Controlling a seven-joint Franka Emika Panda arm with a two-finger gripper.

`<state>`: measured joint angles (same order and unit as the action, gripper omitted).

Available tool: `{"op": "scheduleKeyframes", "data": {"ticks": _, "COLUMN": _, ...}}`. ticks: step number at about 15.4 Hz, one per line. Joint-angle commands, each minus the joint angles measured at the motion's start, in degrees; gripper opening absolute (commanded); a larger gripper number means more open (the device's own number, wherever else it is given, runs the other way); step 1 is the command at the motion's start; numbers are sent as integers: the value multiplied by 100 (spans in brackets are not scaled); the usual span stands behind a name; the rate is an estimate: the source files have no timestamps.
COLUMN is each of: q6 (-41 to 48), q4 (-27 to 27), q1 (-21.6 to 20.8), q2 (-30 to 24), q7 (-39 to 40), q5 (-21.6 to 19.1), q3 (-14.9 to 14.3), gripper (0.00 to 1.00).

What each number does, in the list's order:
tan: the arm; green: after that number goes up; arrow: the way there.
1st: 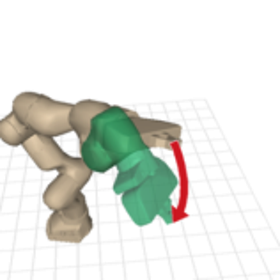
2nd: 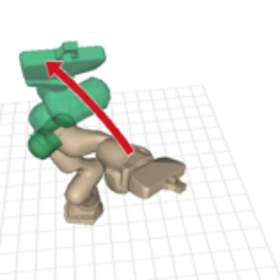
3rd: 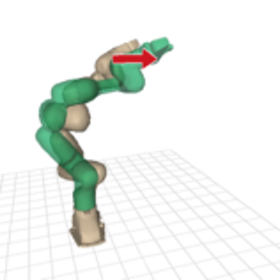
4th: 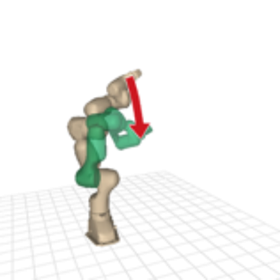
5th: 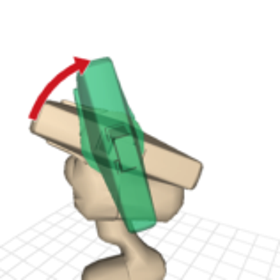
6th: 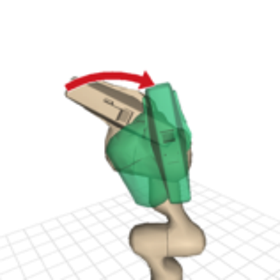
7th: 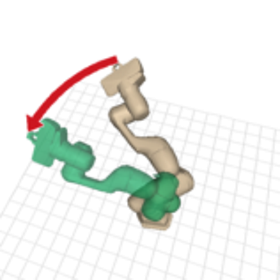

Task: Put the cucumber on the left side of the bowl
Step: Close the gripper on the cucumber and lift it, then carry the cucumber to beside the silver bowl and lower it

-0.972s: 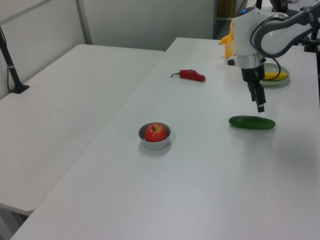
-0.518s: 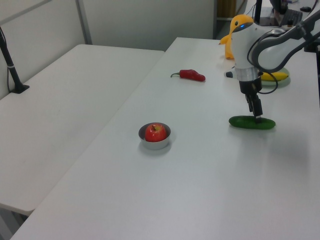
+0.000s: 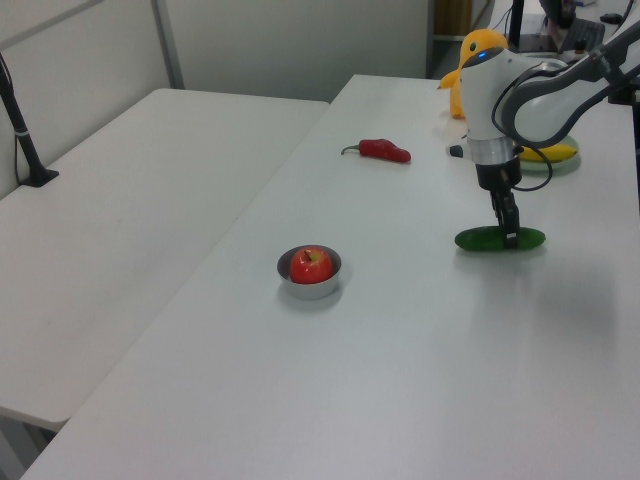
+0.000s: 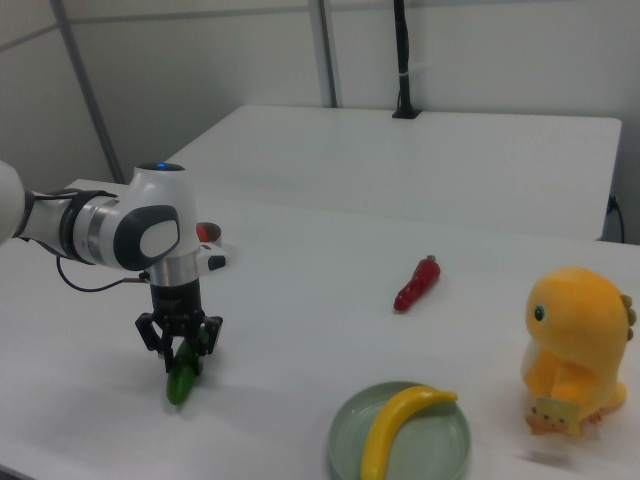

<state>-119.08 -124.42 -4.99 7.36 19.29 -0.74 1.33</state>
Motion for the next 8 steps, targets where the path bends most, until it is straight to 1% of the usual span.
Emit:
{"op": "scheduleKeyframes", "data": {"ticks": 1, "q6": 287, "q4": 328, "q1": -221, "q2": -217, "q7": -267, "q5": 4, "q3": -28, "gripper": 0}}
{"op": "scheduleKeyframes", "data": {"ticks": 3, "q6": 656, "q4": 733, "q1": -432, "q2": -209, "q7": -477, "q5": -14, "q3": -28, "gripper": 0}}
{"op": "scheduleKeyframes", "data": {"ticks": 4, "q6": 701, "q4": 891, "q1": -528, "q2": -209, "q7": -600, "q5": -40, "q3": -28, "gripper": 0}}
{"op": "scheduleKeyframes", "data": {"ticks": 6, "q6": 702, "q4": 1277, "q1": -783, "q2": -139, "q7": -829, "q5": -267, "q3": -28, "gripper": 0}}
{"op": "scheduleKeyframes", "data": {"ticks": 8, "q6": 702, "q4": 1795, "q1": -959, "q2": 54, "q7": -970, "q5": -461, "q3": -28, "gripper": 0}}
